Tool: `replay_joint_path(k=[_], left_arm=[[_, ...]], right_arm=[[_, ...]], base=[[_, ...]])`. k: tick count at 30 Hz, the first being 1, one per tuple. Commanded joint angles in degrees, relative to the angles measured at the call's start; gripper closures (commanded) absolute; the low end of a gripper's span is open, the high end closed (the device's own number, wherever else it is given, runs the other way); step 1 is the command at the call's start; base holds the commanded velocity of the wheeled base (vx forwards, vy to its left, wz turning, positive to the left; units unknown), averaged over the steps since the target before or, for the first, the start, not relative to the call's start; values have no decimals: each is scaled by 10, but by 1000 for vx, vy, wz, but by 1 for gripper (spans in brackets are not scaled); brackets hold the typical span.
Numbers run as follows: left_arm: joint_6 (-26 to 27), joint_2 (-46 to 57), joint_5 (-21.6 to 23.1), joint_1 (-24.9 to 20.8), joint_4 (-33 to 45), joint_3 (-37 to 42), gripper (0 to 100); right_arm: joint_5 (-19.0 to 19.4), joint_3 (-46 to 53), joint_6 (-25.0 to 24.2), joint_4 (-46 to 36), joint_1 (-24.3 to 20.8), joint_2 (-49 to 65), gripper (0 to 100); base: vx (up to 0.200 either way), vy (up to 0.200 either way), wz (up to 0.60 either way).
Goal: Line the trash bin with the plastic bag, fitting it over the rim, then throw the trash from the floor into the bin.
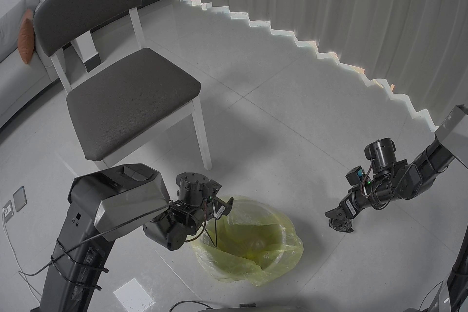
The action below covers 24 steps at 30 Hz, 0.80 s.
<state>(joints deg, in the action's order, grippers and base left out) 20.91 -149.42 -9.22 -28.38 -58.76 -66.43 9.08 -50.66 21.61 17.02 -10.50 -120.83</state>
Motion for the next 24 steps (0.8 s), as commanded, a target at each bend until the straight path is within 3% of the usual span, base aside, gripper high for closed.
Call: replay_joint_path(k=[1,7,11,15,21,24], left_arm=[[-18,-1,-1,6,7,-30,0],[-32,1,-1,25,9,-36,0],[-93,48,-5,25,7,-11,0],[-119,105,-5,25,9,27,0],[-139,199,-5,27,4,124,0],[-141,225,-4,39,-2,169,0]], right_arm=[[1,-1,1,1,21,0,0],[23,-16,-2,-1,38,-14,0],[23,-54,-2,1,63,-69,0],[23,-93,-3,-1,81,-111,0],[16,-219,-3,-42,101,-202,0],[16,-325,-7,-111,108,-244,0]], base=[[0,0,0],[0,0,0],[0,0,0],[0,0,0],[0,0,0],[0,0,0]])
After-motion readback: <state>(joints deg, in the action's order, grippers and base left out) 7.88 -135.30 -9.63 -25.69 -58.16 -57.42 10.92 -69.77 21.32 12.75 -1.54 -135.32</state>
